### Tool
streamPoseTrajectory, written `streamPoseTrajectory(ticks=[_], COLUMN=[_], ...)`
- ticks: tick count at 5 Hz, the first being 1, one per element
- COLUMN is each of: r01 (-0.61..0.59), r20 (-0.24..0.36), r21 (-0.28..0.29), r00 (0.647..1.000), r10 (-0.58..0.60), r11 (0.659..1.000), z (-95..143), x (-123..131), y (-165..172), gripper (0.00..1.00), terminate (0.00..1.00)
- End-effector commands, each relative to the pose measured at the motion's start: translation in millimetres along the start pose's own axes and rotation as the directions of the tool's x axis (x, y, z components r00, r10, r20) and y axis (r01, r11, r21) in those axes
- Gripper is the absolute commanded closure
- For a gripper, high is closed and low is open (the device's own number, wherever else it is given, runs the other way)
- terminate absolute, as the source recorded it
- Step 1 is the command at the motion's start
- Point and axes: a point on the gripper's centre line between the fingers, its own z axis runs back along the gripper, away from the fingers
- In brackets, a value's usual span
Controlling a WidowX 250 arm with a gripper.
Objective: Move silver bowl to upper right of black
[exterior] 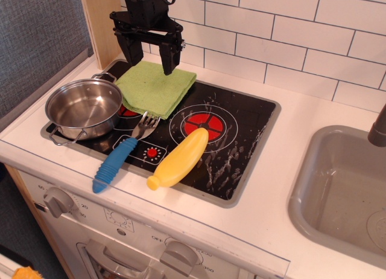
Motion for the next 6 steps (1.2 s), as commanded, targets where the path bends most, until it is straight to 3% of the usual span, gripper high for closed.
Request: streamPoseTrajectory(ticks=[1, 4, 6], r01=[0.000, -0.028, -0.090], r20=[0.000, -0.051, -0.115], r21=[0.000, 0.098, 0.103], r00=[1.000, 0.998, 0.988], r10=[0.000, 0.033, 0.101], r11=[1.000, 0.995, 0.991], z=[0, 2, -19], x=[0, -68, -82], y=[0, 26, 42], gripper=[0.00, 0.00, 0.00], terminate=[0.00, 0.00, 0.00])
